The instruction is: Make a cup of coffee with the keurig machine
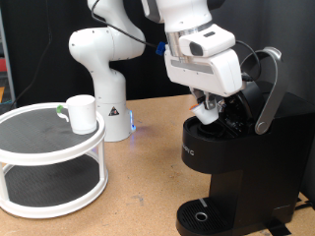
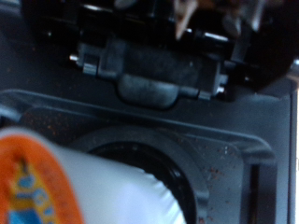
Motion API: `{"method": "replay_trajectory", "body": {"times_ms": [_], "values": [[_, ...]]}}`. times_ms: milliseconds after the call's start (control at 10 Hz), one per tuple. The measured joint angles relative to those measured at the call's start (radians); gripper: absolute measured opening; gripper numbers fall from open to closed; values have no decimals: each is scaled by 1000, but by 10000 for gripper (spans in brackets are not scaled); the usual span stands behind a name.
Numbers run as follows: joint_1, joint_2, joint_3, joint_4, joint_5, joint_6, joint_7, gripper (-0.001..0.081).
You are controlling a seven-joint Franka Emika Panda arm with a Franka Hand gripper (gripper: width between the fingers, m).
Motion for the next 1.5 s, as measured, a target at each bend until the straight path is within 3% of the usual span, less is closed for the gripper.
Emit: {"method": "replay_trajectory", "body": {"times_ms": [1100, 1500], "values": [[2, 44, 8, 6, -13, 15, 11, 126], [1, 94, 13, 88, -83, -103, 54, 126]]}}
